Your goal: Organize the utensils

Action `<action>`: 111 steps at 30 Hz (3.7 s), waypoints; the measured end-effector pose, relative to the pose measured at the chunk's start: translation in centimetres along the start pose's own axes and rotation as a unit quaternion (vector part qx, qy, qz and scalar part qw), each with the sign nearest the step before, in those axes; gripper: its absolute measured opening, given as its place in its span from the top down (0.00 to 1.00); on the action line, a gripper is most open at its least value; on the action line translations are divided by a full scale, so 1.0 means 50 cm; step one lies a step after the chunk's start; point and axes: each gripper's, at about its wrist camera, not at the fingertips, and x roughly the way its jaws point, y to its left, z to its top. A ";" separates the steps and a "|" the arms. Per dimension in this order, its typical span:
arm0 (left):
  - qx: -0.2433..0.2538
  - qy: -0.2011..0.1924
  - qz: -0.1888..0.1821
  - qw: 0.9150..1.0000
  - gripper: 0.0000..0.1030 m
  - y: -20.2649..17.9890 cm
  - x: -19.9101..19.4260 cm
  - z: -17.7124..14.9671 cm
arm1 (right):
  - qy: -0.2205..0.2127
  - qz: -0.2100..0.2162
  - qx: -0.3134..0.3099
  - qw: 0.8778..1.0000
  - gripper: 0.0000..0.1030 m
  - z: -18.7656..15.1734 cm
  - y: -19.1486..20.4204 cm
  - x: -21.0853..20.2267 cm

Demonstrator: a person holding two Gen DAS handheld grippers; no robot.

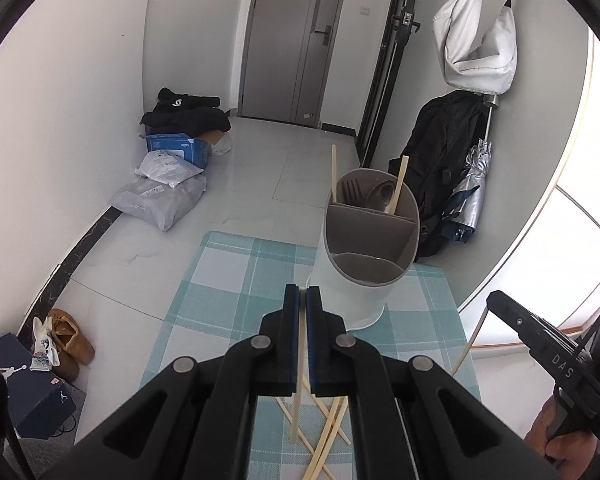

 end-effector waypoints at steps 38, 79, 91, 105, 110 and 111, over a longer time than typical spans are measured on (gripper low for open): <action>-0.014 -0.062 -0.165 0.984 1.00 -0.025 -0.010 0.325 | -0.078 -0.013 -0.085 0.993 0.97 0.305 0.101 -0.059; 0.038 0.067 -0.172 0.982 1.00 0.002 0.207 0.295 | 0.034 -0.013 -0.157 0.987 0.97 0.294 0.113 0.230; -0.029 0.034 -0.118 0.992 0.41 0.072 0.104 0.286 | 0.018 -0.019 -0.133 0.991 0.62 0.227 0.103 0.125; -0.004 -0.043 -0.049 0.998 0.07 0.032 -0.072 0.194 | -0.030 -0.031 -0.095 0.994 0.32 0.169 0.135 -0.047; 0.000 -0.049 -0.031 0.998 0.02 0.025 -0.090 0.152 | -0.028 -0.025 -0.081 0.996 0.31 0.133 0.140 -0.085; 0.001 -0.050 -0.027 0.998 0.01 0.024 -0.095 0.144 | -0.029 -0.028 -0.082 0.996 0.30 0.124 0.142 -0.090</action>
